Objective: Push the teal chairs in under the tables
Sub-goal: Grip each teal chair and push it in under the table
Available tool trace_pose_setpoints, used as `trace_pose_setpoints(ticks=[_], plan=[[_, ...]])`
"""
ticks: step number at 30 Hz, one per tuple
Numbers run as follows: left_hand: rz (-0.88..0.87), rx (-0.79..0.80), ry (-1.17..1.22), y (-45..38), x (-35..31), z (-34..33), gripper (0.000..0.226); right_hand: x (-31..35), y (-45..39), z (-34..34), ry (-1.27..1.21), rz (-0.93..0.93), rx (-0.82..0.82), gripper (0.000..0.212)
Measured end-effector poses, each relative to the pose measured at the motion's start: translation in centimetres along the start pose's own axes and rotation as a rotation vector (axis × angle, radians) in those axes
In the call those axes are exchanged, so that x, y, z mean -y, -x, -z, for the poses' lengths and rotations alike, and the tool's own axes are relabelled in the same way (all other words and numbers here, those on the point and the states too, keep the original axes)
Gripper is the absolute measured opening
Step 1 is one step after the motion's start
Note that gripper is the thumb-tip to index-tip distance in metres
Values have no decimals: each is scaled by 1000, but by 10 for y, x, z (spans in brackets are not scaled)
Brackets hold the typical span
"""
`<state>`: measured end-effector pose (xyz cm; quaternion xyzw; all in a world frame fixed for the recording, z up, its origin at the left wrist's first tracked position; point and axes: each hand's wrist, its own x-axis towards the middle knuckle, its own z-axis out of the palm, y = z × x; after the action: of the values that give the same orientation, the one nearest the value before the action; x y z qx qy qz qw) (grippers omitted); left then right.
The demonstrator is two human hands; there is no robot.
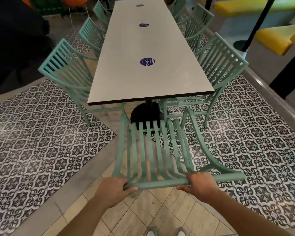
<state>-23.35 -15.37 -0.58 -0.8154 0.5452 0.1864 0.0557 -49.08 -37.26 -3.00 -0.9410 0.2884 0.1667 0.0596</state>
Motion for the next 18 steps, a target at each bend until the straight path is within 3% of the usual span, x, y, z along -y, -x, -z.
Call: trace_pose_setpoints(ticks=[3,7,13,18], plan=[[-41,21,-1,-4,-2,-3,82,0,4,1,-37,6,5,84],[-39,59,46,-4,6,-2,81,4,5,8,-32,24,15,85],[-32,53,68,6,12,0,44,18,8,13,-30,28,74,83],[-15,34,57,6,25,-7,65,25,5,16,-10,51,72,84]])
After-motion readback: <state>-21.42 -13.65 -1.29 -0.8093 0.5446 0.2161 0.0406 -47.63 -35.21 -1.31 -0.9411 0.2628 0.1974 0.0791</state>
